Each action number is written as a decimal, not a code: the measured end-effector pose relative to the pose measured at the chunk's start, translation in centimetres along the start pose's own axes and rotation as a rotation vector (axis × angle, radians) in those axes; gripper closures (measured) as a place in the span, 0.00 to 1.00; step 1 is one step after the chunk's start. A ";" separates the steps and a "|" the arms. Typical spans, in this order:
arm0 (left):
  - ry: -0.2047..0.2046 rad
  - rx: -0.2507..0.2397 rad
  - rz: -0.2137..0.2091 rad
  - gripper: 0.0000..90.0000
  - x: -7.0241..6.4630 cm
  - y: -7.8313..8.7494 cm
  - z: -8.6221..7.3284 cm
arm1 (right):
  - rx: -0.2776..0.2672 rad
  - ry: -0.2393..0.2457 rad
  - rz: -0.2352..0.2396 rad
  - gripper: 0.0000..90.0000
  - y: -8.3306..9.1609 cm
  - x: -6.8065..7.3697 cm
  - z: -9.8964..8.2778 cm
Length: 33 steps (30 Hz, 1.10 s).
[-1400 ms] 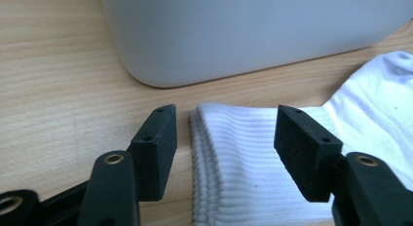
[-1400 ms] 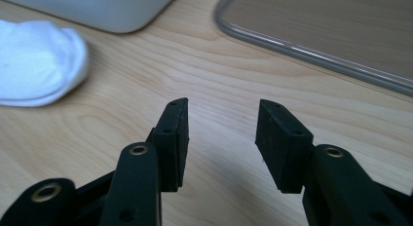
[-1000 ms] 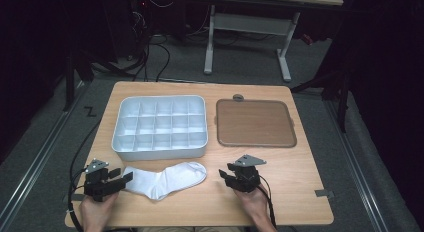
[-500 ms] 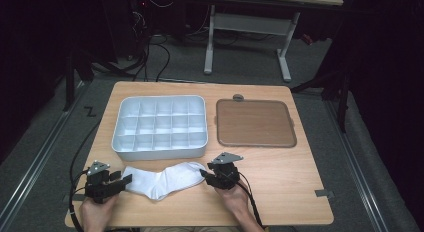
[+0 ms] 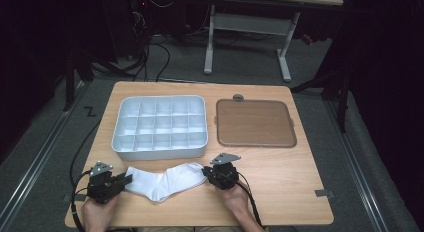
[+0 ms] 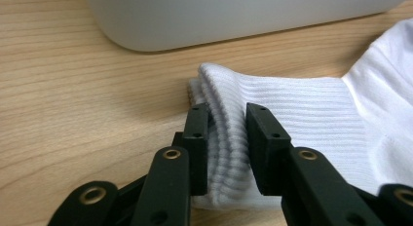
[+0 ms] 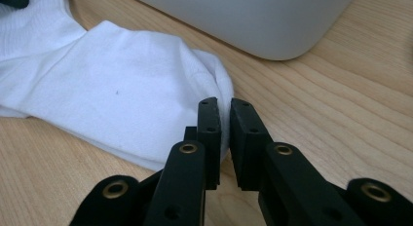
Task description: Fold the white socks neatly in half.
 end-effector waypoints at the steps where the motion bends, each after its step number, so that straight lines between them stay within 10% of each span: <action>1: 0.003 -0.005 -0.001 0.81 -0.1 0.0 0.0 | -0.004 -0.004 0.002 0.93 0.1 -0.1 -0.1; 33: -0.036 0.051 -0.109 0.84 -4.9 -2.7 -2.3 | -0.030 -0.060 -0.077 0.94 4.2 -3.6 -3.5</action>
Point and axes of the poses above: each handheld gripper's, and its own axes: y roughly backward along the jaws, z roughly out of its top, x roughly to its left, the point moved 2 cm from there along -y, roughly forward along the jaws, and after that the axes turned 3 degrees about x, right-handed, at the moved point
